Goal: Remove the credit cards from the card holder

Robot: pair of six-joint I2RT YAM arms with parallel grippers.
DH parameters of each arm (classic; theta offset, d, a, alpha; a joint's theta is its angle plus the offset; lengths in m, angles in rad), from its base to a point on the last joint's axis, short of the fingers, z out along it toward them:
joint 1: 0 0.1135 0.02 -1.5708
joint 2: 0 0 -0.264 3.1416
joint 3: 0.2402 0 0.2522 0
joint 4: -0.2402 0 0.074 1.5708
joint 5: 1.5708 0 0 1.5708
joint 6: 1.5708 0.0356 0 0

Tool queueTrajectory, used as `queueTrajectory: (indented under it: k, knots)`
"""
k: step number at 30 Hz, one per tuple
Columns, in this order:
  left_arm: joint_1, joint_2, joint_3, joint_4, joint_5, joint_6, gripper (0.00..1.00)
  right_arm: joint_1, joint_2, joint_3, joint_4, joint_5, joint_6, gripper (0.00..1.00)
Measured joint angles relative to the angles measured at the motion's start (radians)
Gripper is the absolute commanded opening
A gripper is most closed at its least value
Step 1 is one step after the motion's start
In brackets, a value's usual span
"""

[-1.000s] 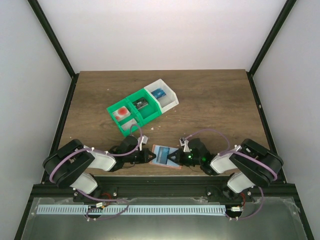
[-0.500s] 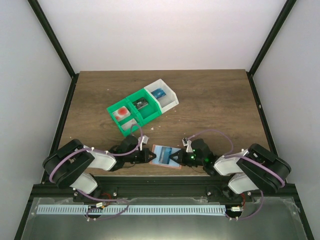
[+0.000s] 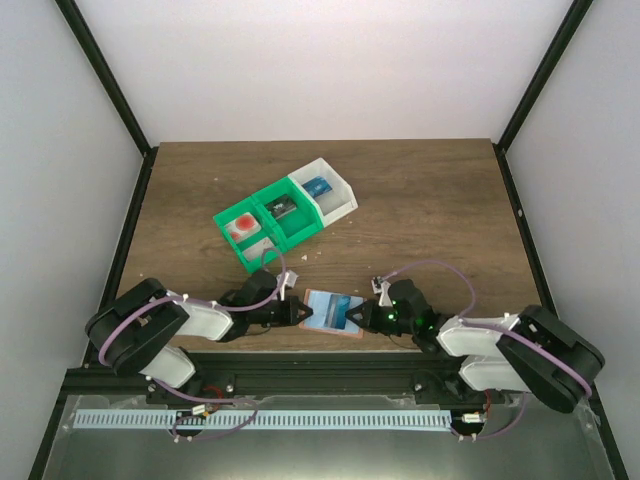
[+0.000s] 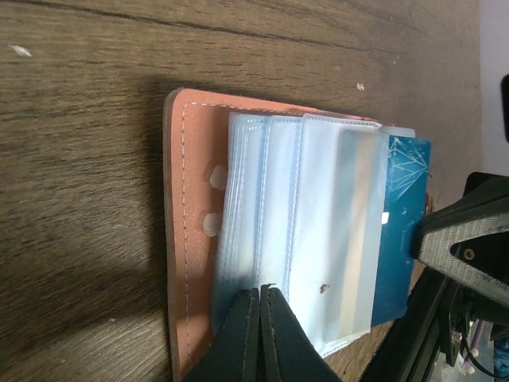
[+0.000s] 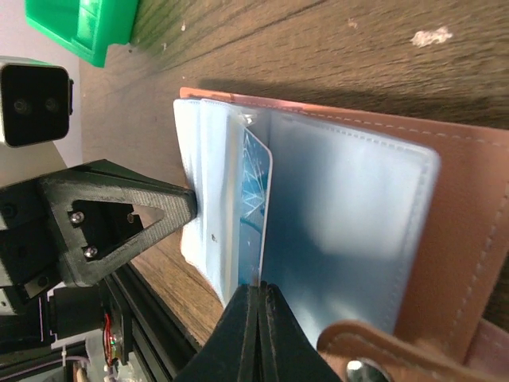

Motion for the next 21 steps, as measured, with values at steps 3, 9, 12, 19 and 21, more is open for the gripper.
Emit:
queueTrajectory:
  k: [3,9,12,19,21]
  knots:
    - [0.000,-0.001,0.007,-0.013,0.001,0.000,0.03,-0.001,-0.068,0.000,-0.061,0.020,-0.014,0.01]
    - [-0.011,-0.038,0.061,-0.130,-0.016,0.021,0.41,-0.003,-0.225,0.002,-0.228,0.093,-0.067,0.00]
    - [-0.013,-0.087,0.113,-0.237,-0.049,0.045,0.50,-0.004,-0.325,0.010,-0.321,0.126,-0.090,0.00]
    - [-0.016,-0.180,0.282,-0.395,-0.090,0.145,0.52,-0.005,-0.514,0.051,-0.457,0.175,-0.188,0.01]
    - [-0.018,-0.203,0.326,-0.421,-0.081,0.153,0.59,-0.005,-0.525,0.079,-0.470,0.194,-0.250,0.01]
